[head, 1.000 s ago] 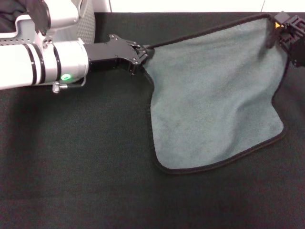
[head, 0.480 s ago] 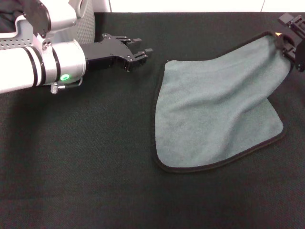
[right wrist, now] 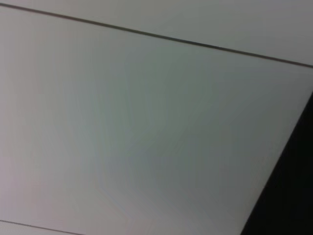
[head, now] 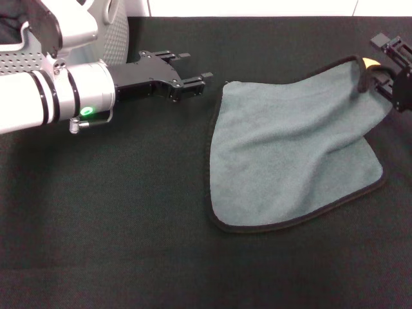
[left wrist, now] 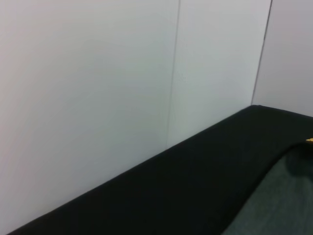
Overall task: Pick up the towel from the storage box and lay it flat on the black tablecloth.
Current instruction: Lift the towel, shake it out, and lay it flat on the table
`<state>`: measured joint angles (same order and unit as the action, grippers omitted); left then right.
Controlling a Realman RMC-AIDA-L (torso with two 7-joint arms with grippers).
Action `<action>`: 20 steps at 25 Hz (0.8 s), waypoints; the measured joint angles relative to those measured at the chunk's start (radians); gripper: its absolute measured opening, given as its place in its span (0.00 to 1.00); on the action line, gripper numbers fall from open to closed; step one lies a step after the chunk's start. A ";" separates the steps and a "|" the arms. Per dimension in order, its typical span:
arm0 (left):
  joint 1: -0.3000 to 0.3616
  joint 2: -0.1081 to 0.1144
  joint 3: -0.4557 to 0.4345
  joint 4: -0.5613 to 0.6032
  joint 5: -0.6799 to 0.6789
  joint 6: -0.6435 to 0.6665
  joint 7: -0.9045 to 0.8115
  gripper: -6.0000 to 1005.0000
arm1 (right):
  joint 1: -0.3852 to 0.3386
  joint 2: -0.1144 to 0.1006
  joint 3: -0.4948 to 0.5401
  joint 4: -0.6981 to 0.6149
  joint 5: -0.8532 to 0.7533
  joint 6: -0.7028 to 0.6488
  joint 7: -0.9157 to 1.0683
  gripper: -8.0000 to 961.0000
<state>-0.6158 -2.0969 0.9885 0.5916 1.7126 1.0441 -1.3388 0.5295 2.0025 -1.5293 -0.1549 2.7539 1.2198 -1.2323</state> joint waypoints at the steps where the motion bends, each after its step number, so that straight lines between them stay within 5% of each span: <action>1: 0.000 0.000 0.006 0.000 -0.001 0.000 0.000 0.64 | -0.003 0.002 0.000 0.000 0.000 0.000 0.000 0.73; 9: 0.006 -0.002 0.020 0.000 -0.005 0.013 0.001 0.64 | -0.018 0.012 0.003 -0.001 0.004 -0.049 -0.029 0.68; 20: 0.015 -0.001 0.019 0.001 -0.017 0.017 0.001 0.64 | -0.017 0.012 -0.004 -0.074 -0.062 -0.034 -0.090 0.43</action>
<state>-0.6006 -2.0983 1.0078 0.5922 1.6952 1.0607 -1.3376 0.5127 2.0148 -1.5331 -0.2285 2.6915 1.1856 -1.3223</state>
